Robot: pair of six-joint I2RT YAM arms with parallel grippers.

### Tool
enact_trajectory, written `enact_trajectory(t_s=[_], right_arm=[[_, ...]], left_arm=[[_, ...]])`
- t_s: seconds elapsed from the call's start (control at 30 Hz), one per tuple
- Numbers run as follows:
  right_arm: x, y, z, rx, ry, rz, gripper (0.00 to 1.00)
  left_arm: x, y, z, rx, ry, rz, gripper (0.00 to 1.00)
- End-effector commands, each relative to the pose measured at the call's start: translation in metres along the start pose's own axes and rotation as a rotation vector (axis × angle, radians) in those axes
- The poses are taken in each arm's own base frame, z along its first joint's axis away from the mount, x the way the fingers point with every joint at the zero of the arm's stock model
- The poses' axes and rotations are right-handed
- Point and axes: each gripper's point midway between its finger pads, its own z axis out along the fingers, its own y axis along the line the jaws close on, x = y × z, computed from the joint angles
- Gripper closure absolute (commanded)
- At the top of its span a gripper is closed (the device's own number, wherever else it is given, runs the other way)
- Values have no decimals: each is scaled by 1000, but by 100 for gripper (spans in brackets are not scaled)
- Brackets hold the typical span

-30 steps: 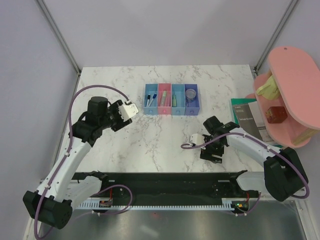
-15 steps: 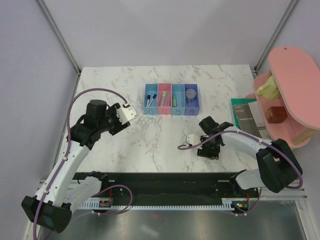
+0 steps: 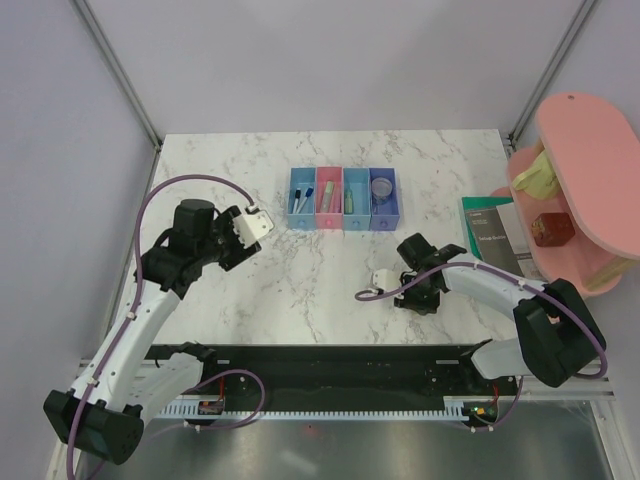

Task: Sort the stationery into containers
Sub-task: Pick up the stationery from the center of the board, then place the stationery in the storage box.

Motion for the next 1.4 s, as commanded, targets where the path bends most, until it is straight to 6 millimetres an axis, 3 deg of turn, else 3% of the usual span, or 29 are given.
enact_trajectory(t_s=[0.0,0.27,0.43,0.5,0.53,0.57,0.63,0.67,0.7,0.77,0.8,0.87,0.9,0.93,1.0,1.03,1.1,1.13,1.37], right_arm=[[-25,-21,-21,85,-81,-11,83],[-77,-59,-84,217,-243,36,84],[-116,-104,-120,357,-357,83,84],[-130,-124,-120,392,-377,99,84],[-137,-138,-129,436,-390,110,84],[-145,-150,-122,445,-392,117,84],[-159,-172,-129,497,-417,125,85],[-167,-184,-119,504,-419,130,85],[-176,-196,-126,531,-443,131,85],[-188,-216,-112,547,-445,142,85],[-197,-228,-119,573,-465,143,85],[-205,-247,-101,576,-457,155,85],[-214,-260,-109,601,-480,162,86],[-214,-270,-92,591,-464,175,86],[-221,-288,-95,614,-480,189,86],[-219,-296,-78,605,-459,202,86],[-221,-309,-76,623,-460,216,86],[-219,-314,-65,618,-451,225,86],[-202,-332,-53,661,-434,281,86]], left_arm=[[-2,-4,-3,0,-20,-41,36],[3,-6,0,4,1,-50,36],[2,-19,5,62,-12,-99,35],[3,-23,9,85,-5,-126,35],[3,-25,11,95,-7,-132,35],[2,-26,11,100,-8,-137,35],[3,-27,13,106,-5,-142,34],[3,-28,13,112,-6,-139,34],[4,-27,13,110,-3,-134,34],[4,-26,13,110,1,-123,34],[4,-26,13,110,3,-121,34],[4,-26,12,110,3,-114,34],[4,-25,13,111,4,-112,34],[4,-26,13,114,5,-112,34],[3,-25,13,115,3,-106,34],[3,-25,14,118,7,-104,34],[1,-23,13,116,0,-101,34],[0,-22,14,116,-3,-94,34],[-3,-23,21,144,-4,-98,34]])
